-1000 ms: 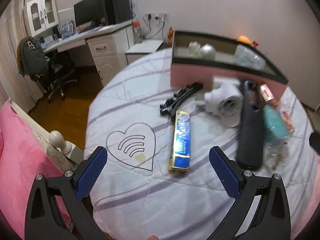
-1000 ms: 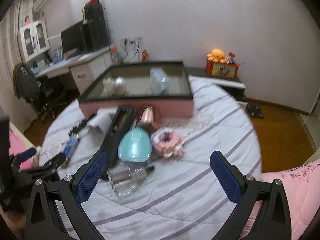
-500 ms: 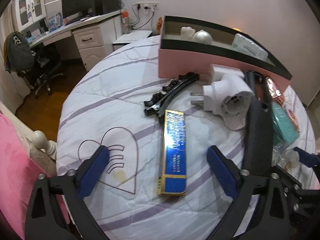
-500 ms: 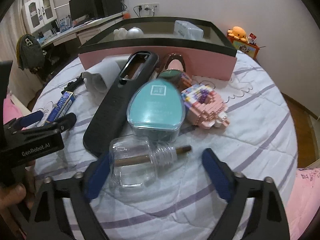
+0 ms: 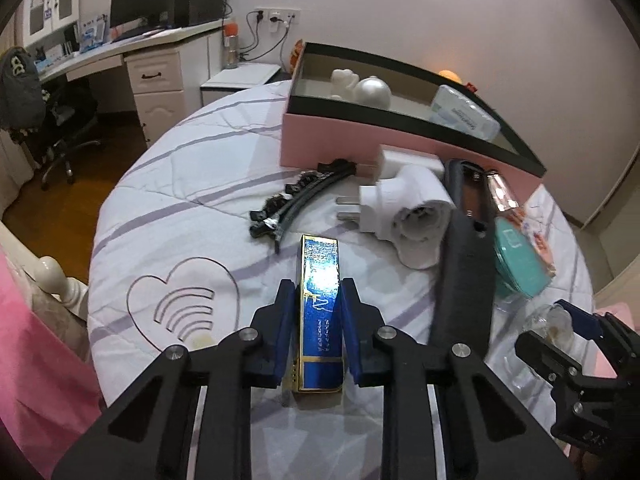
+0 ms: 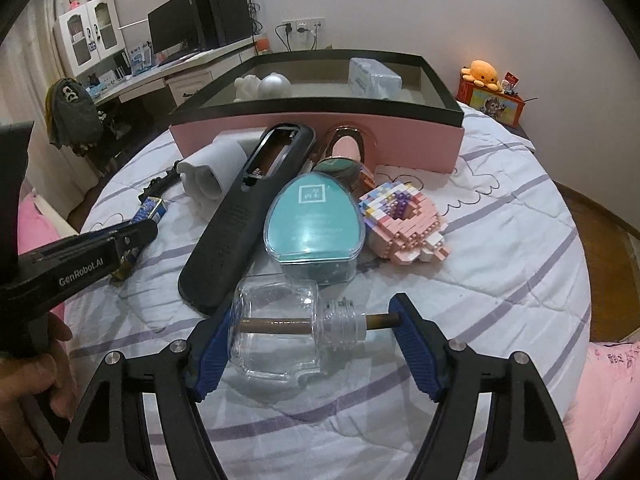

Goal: Organize rigid objects
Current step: 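Grasp the blue-and-gold box with the left gripper while the right grasps the glass bottle, then lower the blue box and glass bottle into the tray box and open both grippers, then withdraw both tools from the tray box, then grasp the black hair clip with the left gripper while the right grasps the pink block figure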

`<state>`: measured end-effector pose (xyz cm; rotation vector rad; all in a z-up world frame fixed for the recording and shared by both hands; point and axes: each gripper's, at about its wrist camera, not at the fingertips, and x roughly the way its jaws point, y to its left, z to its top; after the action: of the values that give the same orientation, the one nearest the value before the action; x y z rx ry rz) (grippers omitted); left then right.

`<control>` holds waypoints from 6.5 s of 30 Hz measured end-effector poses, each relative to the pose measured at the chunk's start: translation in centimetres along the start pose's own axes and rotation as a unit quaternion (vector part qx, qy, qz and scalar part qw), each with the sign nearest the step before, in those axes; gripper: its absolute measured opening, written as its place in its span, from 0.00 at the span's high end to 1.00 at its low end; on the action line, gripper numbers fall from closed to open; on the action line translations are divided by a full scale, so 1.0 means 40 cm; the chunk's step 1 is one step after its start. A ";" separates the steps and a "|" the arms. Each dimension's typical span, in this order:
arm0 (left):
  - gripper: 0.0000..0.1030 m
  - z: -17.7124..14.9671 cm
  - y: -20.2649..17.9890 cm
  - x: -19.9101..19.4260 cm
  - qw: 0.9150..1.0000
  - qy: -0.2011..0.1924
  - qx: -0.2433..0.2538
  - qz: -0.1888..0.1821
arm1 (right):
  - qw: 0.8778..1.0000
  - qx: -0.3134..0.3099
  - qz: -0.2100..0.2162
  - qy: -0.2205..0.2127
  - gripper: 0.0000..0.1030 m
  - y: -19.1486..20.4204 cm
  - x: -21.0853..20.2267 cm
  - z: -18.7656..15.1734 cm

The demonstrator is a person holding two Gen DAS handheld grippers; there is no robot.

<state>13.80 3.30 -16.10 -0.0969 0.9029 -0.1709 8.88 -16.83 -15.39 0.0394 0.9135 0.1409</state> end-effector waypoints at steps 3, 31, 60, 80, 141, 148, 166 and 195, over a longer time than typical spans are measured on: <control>0.78 -0.004 -0.013 -0.013 1.000 -0.003 0.007 -0.004 | 1.000 0.004 0.002 -0.004 0.27 -0.006 -0.009 0.000; 0.78 0.358 -0.127 -0.098 0.991 -0.118 0.059 -0.033 | 0.992 -0.003 0.017 -0.122 0.27 -0.082 -0.041 0.415; 0.50 0.630 -0.161 0.351 0.998 0.017 0.058 -0.025 | 0.999 0.006 0.011 0.051 0.26 -0.199 0.431 0.688; 0.00 0.491 -0.113 -0.065 0.990 -0.127 0.038 0.037 | 0.998 0.048 0.006 -0.046 0.00 -0.129 0.145 0.582; 0.00 0.073 -0.109 -0.398 0.986 -0.161 0.017 0.035 | 0.979 0.031 -0.047 -0.196 0.00 -0.036 -0.394 0.092; 0.00 0.074 -0.110 -0.398 0.986 -0.162 0.018 0.036 | 0.979 0.030 -0.044 -0.195 0.00 -0.031 -0.389 0.097; 0.00 0.040 -0.075 -0.199 0.995 -0.073 0.030 0.061 | 0.995 0.017 -0.027 -0.098 0.00 -0.044 -0.187 0.089; 0.02 0.138 0.023 0.135 0.995 0.021 0.053 0.085 | 0.999 0.037 -0.025 0.012 0.06 -0.183 0.070 0.139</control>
<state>21.52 3.23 -17.01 0.0818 0.9386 -0.0617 15.74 -23.54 -14.89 0.0844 0.9429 0.0610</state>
